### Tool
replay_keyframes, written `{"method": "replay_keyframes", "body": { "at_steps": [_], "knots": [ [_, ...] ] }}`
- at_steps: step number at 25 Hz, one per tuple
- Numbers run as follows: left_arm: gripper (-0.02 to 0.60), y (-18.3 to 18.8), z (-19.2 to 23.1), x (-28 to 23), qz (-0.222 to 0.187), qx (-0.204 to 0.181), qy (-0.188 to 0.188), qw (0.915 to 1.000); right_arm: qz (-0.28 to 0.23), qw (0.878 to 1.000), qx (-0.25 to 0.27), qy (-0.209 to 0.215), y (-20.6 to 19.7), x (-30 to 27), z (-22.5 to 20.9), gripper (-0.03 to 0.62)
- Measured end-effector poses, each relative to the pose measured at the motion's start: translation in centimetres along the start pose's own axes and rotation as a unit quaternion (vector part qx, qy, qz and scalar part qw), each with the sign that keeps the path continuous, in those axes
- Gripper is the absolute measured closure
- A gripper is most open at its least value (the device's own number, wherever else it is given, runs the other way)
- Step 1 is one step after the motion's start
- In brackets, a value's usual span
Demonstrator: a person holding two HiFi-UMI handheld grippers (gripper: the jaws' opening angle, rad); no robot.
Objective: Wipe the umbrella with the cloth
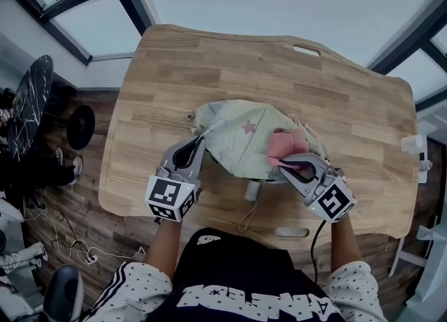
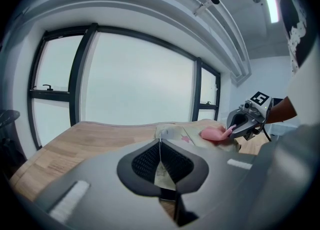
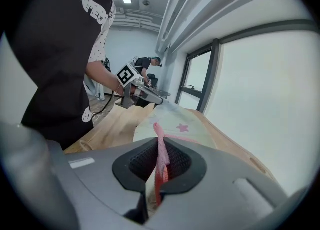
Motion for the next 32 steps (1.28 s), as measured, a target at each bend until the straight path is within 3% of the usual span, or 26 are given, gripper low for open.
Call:
{"method": "replay_keyframes", "body": {
  "at_steps": [22,26,29,32],
  "knots": [
    [0.58,-1.0,0.1,-0.4,0.007,-0.005,-0.007,0.9999,-0.023,0.995,-0.074,0.063,0.6,1.3,7.5,0.568],
    [0.578,-1.4,0.0,-0.2,0.007,0.01,-0.017,0.9998,-0.047,0.995,-0.065,0.053,2.4,1.7,7.3,0.568],
    [0.532,-1.5,0.3,-0.1,0.003,0.02,-0.018,0.9996,-0.08,0.994,-0.063,0.033,4.5,2.3,6.5,0.568],
    [0.477,-1.3,0.5,0.4,-0.009,0.023,-0.01,0.9996,-0.097,0.985,-0.141,-0.022,5.6,3.7,4.9,0.568]
  ]
}}
Point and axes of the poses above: the fingertips, and each gripper's own axes: x backward along the fingers, z to its left, y out of its top, the point moved 4 cm from there along x, backward along the fingers, and after that the axes turned 4 degrees about -y, right-handed, at the moved point
